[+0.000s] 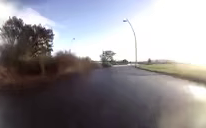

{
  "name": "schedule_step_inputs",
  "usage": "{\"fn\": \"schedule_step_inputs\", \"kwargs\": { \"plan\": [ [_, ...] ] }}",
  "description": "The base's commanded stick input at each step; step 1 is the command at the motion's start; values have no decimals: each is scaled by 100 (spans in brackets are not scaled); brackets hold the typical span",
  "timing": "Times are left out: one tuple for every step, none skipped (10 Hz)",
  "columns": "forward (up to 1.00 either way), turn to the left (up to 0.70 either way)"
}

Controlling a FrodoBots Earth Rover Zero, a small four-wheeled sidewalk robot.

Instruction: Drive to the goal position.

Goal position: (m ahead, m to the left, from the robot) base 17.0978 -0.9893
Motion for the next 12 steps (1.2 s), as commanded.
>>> {"fn": "schedule_step_inputs", "kwargs": {
  "plan": [
    [45,-27],
    [45,-27],
    [45,-27],
    [45,-27],
    [45,-27],
    [45,-27],
    [45,-27],
    [45,-27],
    [45,-27],
    [45,-27],
    [45,-27],
    [45,-8]
  ]
}}
